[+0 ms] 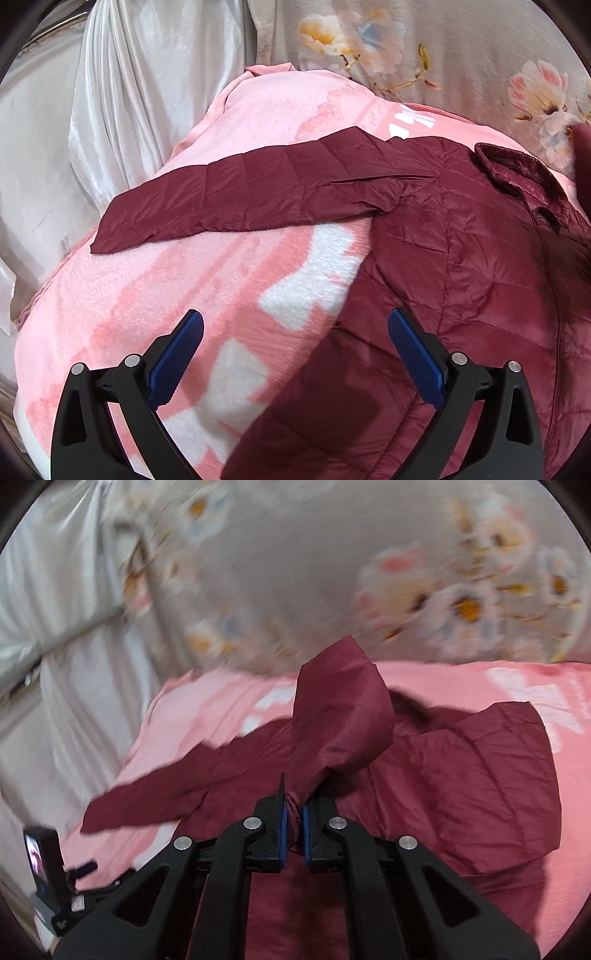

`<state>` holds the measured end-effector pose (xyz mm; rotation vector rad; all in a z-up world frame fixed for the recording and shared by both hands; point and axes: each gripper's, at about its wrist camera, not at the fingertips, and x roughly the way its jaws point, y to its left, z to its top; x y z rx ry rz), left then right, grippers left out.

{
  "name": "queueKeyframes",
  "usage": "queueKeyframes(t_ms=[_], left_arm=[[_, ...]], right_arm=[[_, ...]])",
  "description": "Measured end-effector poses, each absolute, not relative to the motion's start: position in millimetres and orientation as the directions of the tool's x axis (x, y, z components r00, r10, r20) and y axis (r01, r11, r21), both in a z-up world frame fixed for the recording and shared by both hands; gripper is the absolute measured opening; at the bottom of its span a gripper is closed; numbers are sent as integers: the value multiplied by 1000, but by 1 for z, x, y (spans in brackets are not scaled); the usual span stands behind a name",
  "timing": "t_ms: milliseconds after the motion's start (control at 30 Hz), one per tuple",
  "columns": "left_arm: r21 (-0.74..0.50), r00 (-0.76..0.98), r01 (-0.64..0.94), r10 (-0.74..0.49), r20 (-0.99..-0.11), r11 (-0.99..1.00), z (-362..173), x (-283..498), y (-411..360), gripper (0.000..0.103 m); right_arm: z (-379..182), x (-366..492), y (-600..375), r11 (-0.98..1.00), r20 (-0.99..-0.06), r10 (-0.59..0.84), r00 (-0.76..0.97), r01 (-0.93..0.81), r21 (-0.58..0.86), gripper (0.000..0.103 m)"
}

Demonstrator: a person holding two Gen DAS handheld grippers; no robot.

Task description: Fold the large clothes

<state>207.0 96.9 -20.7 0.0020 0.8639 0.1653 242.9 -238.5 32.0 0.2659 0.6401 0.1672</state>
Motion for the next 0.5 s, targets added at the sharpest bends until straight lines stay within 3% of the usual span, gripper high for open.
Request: queueKeyframes(t_ms=[67, 133, 200, 300, 400, 500], left_arm=[[62, 634, -141, 138, -761, 988, -20, 210, 101, 98], [30, 635, -123, 102, -765, 992, -18, 212, 101, 98], [-42, 640, -83, 21, -768, 996, -13, 215, 100, 98], [-185, 639, -19, -130, -758, 983, -6, 223, 93, 98], [-326, 574, 44, -291, -765, 944, -8, 241, 75, 98], [-394, 487, 49, -367, -793, 918, -23, 259, 50, 98]], right_arm=[[12, 253, -210, 954, -608, 265, 748, -109, 280, 10], [2, 255, -193, 959, -630, 259, 732, -119, 257, 21], [5, 249, -196, 945, -605, 295, 740, -134, 297, 40], [20, 222, -225, 936, -541, 273, 795, -90, 340, 57], [23, 201, -275, 930, -532, 202, 822, 9, 367, 59], [10, 184, -331, 908, -574, 107, 812, 155, 390, 59]])
